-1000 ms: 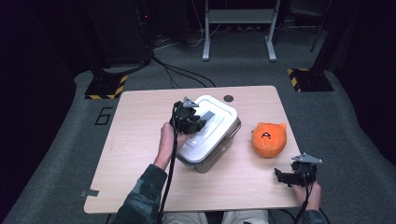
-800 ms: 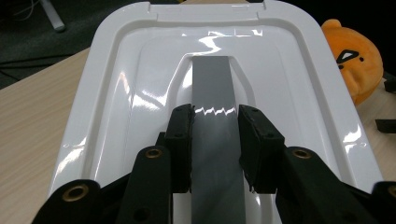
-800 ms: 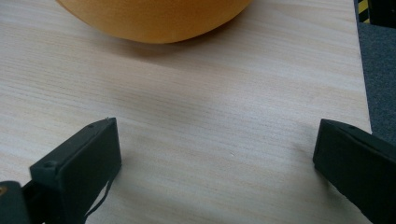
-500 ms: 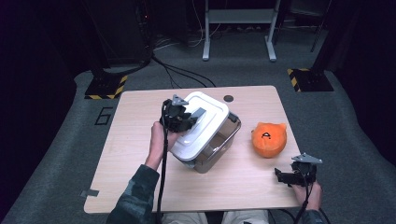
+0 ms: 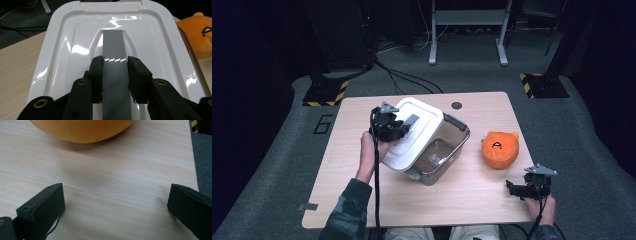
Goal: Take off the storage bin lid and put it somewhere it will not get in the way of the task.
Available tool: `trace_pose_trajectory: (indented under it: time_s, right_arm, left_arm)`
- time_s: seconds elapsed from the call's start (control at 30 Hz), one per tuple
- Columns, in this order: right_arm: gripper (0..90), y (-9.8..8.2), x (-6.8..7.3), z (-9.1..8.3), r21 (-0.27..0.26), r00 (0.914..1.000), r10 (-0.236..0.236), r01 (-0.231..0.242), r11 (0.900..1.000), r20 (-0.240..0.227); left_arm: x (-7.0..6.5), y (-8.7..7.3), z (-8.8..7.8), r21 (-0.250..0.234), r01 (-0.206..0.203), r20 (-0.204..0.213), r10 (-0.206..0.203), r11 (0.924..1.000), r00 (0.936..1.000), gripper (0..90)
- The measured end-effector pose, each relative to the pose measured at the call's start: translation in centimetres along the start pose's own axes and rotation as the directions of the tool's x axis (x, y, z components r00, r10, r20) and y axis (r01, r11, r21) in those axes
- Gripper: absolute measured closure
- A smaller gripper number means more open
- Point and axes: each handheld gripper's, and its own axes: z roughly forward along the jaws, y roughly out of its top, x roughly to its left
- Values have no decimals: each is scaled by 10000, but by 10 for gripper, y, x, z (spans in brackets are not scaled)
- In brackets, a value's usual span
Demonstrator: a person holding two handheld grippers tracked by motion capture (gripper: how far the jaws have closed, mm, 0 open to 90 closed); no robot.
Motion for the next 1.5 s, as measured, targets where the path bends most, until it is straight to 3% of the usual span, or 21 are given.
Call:
trace_pose_trajectory:
  time_s: [0.4, 0.8, 1.33, 1.5]
  right_arm:
    - [6, 0, -1, 0, -29, 10000, 18, -18, 10000, 69]
    - [7, 0, 0, 0, -6, 10000, 62, -62, 10000, 79]
    - [8, 0, 0, 0, -9, 9999, 38, -38, 10000, 101]
    - [9, 0, 0, 0, -7, 9999, 38, -38, 10000, 98]
  left_arm:
    - [26, -11, -16, 19, 331, -489, -329, 9995, 9983, 664]
    - [50, -21, -30, -113, 839, -1080, -847, 9964, 9905, 664]
    - [81, -56, -35, -56, 1736, -1738, -1720, 9848, 9697, 664]
    - [93, -69, -35, -64, 2143, -1930, -2115, 9767, 9581, 664]
